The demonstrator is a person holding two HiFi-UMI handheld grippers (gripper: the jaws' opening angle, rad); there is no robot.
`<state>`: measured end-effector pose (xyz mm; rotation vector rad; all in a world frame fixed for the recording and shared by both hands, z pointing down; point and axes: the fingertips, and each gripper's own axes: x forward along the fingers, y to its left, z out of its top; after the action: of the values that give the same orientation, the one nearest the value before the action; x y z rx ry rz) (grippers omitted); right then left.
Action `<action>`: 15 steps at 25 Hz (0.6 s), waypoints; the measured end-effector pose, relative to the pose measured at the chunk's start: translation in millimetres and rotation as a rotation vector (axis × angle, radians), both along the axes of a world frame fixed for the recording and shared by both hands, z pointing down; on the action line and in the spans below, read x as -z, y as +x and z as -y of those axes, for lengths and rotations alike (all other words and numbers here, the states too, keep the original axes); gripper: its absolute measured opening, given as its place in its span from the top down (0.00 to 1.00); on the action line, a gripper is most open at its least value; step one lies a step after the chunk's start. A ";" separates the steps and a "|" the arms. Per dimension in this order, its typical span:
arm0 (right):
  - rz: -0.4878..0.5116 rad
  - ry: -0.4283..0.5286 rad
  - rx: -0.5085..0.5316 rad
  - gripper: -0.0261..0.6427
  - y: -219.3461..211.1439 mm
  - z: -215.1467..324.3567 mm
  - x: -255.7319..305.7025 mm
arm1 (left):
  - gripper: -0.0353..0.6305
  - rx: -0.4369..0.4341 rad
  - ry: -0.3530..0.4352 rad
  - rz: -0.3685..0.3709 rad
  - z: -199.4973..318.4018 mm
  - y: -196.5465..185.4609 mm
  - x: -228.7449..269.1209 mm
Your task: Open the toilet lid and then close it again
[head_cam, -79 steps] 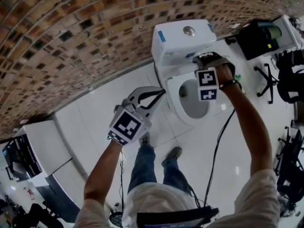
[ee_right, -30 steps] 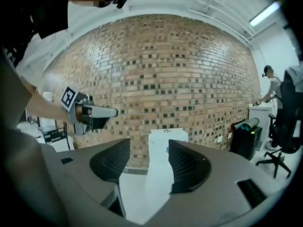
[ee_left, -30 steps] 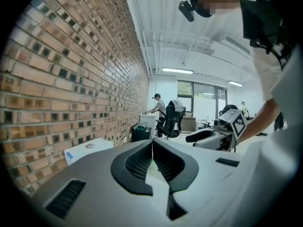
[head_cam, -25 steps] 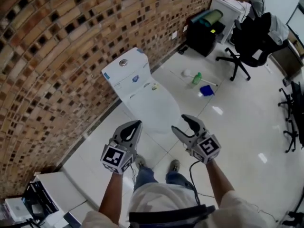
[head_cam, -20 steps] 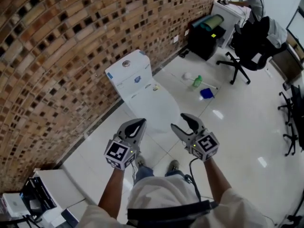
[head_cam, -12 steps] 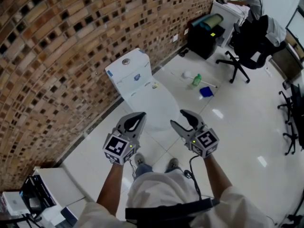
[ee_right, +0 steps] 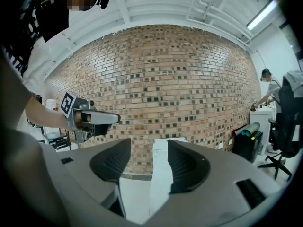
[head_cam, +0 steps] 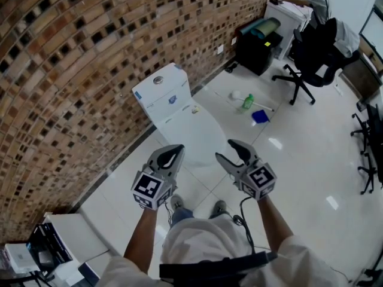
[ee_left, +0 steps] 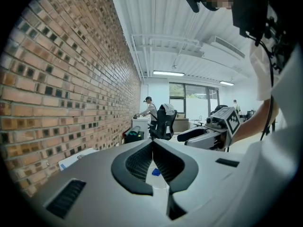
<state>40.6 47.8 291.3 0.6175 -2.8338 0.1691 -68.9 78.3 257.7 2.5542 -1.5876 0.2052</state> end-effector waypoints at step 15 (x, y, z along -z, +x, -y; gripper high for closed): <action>0.000 0.000 0.014 0.58 2.7 -1.0 0.6 | 0.95 0.021 0.044 -0.006 -1.7 -0.5 3.9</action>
<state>43.3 48.8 290.7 0.5977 -2.8374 0.1662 -69.4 79.9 253.8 2.5666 -1.6344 0.1624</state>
